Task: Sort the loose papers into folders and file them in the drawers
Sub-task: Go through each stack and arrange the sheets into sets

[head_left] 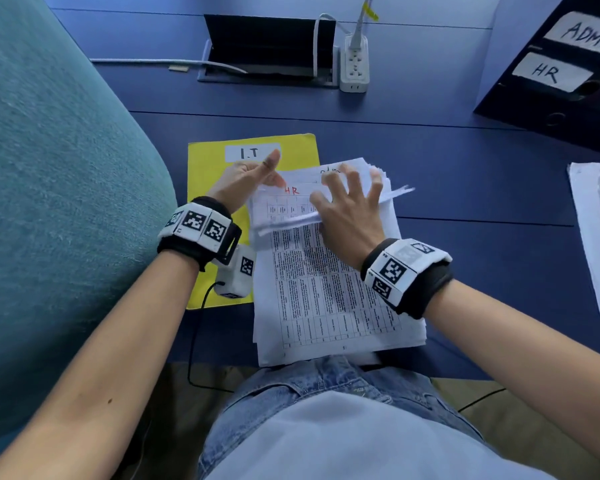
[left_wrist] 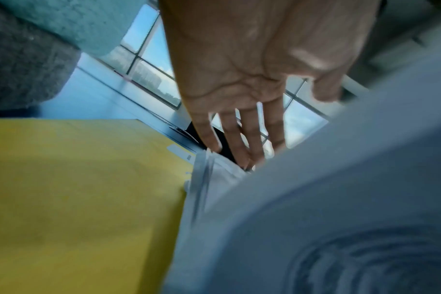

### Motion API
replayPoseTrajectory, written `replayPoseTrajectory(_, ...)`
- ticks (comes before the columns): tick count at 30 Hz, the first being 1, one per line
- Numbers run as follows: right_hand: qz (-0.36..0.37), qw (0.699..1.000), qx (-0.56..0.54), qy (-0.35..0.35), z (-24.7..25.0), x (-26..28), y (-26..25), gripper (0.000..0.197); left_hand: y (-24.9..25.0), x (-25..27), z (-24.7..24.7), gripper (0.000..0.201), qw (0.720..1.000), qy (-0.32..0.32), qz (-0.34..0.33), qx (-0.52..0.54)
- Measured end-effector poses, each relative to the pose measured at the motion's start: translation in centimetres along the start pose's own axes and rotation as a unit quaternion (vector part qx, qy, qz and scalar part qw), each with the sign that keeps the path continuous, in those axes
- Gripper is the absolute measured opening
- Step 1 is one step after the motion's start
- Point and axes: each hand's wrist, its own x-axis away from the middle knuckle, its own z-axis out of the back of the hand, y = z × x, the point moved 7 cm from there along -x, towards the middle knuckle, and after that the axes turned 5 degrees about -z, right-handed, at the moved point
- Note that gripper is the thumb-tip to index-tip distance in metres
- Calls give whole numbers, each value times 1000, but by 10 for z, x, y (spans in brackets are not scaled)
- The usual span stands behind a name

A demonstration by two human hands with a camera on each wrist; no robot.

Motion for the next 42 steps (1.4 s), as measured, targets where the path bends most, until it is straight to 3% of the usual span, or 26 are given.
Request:
replayPoseTrajectory(3,42,997,-43,-51,-7,15,-8,40,-8,-9,2,36,978,54,7,-201)
replayPoseTrajectory(7,53,977,-53,-198,-27,34,-13,38,-17,-16,-6,31,945,38,11,-324)
replayPoseTrajectory(13,20,975,-118,-189,-22,20,-8,41,-1,-10,-6,22,917,69,-56,-390)
replayPoseTrajectory(18,7,971,-124,-202,-32,10,-3,61,-1,0,-14,47,863,27,-98,-495)
replayPoseTrajectory(22,13,972,-110,-205,-39,8,-3,61,-8,5,-18,45,832,9,-101,-545)
replayPoseTrajectory(26,17,972,-103,-210,-41,7,-3,58,-7,6,-17,42,863,44,-92,-494)
replayPoseTrajectory(31,25,971,-101,-216,-42,7,-2,47,-7,0,-21,34,848,51,-51,-525)
replayPoseTrajectory(34,23,969,-103,-221,-43,6,-1,45,-7,-2,-21,35,864,58,-53,-496)
replayPoseTrajectory(39,3,967,-136,-213,-41,6,1,59,4,1,-22,21,870,71,-104,-476)
replayPoseTrajectory(40,-11,965,-157,-210,-41,6,2,66,6,2,-22,15,879,68,-124,-455)
replayPoseTrajectory(42,-42,961,-196,-190,-38,4,3,78,8,7,-26,4,923,32,-154,-352)
